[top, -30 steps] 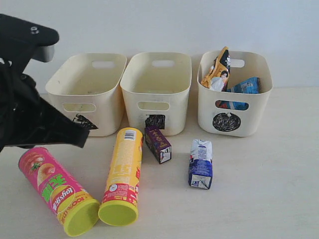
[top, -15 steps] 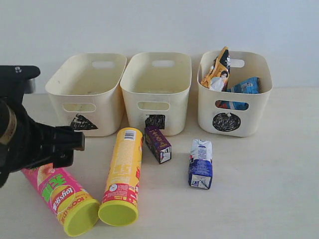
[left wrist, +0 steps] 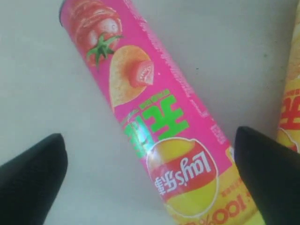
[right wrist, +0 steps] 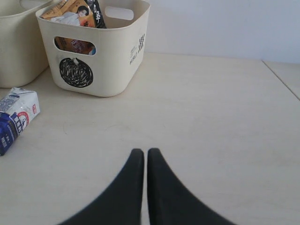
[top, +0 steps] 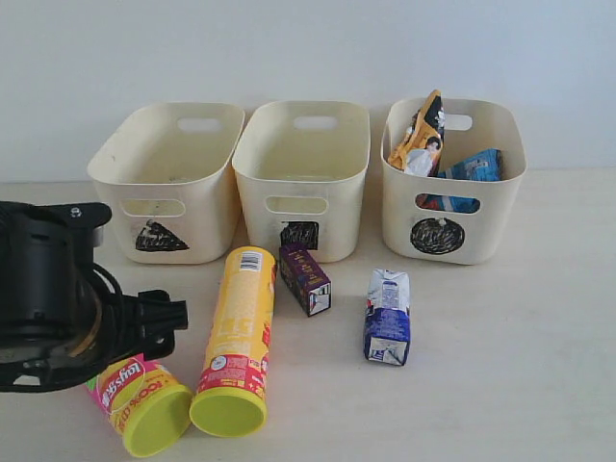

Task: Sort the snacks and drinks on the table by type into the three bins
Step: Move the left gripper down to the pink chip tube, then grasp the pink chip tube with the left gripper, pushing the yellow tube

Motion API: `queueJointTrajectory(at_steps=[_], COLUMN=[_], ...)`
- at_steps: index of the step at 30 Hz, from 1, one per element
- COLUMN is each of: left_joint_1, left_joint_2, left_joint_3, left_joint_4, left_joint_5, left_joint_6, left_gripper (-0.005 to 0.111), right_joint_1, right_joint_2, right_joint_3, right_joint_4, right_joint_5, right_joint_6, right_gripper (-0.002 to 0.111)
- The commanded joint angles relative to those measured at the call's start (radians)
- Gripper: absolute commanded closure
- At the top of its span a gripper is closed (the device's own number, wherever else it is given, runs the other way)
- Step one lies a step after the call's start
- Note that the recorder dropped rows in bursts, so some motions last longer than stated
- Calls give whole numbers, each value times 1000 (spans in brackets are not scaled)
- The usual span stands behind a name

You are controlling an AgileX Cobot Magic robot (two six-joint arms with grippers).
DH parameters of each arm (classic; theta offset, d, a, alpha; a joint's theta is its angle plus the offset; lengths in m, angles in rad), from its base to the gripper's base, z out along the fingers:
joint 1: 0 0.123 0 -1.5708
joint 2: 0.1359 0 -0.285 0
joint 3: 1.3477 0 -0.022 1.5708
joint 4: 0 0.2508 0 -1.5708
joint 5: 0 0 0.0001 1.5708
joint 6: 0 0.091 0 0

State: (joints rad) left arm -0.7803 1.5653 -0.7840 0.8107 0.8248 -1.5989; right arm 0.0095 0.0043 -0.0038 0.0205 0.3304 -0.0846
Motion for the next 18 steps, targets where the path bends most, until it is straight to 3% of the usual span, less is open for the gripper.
queueJointTrajectory(at_steps=[1,11,18], left_joint_1=[3,82,154], left_joint_2=[44,69,90], left_joint_3=[5,25,40], left_joint_4=[45,35,-14], left_joint_5=[1,-82,-257], left_joint_6=[-86,-91,-57], left_gripper=[17,17,17], right_joint_1=[0,0,0], right_joint_2=[-4,-4,-4], right_joint_3=[4,4,4], right_joint_4=[-4,-4,-4], right_joint_5=[-8,-8,-8], right_joint_6=[-3,-3,-3], right_gripper=[108,108,108])
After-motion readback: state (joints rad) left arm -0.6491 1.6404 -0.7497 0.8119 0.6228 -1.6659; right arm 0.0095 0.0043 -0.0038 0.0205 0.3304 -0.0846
